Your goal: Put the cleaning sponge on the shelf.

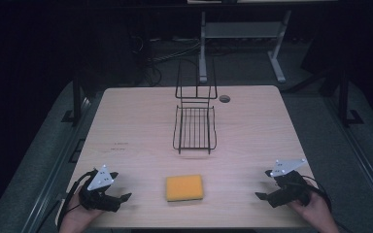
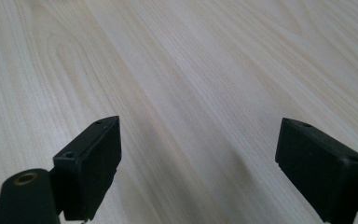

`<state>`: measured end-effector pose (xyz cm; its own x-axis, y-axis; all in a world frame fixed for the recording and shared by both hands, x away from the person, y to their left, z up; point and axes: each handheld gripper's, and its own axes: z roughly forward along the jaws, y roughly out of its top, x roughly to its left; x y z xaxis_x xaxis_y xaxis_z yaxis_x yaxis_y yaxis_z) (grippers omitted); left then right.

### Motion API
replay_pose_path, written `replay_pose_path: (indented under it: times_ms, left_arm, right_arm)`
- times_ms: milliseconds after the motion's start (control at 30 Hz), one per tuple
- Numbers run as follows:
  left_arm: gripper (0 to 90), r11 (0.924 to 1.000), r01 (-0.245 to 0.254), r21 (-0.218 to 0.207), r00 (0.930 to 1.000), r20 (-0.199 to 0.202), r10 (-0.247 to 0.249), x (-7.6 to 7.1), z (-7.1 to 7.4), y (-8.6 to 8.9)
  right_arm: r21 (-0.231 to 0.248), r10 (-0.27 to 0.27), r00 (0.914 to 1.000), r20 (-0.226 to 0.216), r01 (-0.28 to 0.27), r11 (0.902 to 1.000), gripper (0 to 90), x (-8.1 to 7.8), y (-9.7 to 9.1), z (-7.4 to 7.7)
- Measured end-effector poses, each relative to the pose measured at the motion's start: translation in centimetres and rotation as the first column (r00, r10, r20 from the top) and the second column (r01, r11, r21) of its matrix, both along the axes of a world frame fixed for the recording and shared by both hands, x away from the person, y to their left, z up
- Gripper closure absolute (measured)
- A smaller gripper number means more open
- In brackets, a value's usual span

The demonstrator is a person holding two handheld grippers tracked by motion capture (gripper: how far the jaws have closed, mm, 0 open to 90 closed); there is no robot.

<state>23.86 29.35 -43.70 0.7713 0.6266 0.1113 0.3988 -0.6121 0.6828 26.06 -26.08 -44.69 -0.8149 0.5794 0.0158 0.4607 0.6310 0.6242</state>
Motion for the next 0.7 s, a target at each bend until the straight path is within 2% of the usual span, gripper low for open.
replay_pose_path:
  times_ms: [200, 400, 700]
  left_arm:
    - [14.6, 1.0000, -0.005, 0.000, 1.0000, 0.005, 0.005, -0.1, 0.2, 0.4]
    - [14.5, 1.0000, 0.007, 0.005, 0.9998, 0.018, -0.007, 0.3, 1.1, 0.4]
    - [14.6, 0.9972, 0.068, 0.029, 0.9973, 0.025, -0.069, 0.9, 2.1, -1.7]
  right_arm:
    - [0.000, 0.005, 1.0000, 0.007, -0.005, 1.0000, 14.0, 0.0, 0.2, 0.2]
    - [0.011, -0.006, 0.9999, 0.016, 0.006, 0.9999, 14.0, -0.1, 0.1, 0.6]
    - [0.020, -0.003, 0.9998, 0.021, 0.002, 0.9998, 14.0, -0.2, 0.0, 0.8]
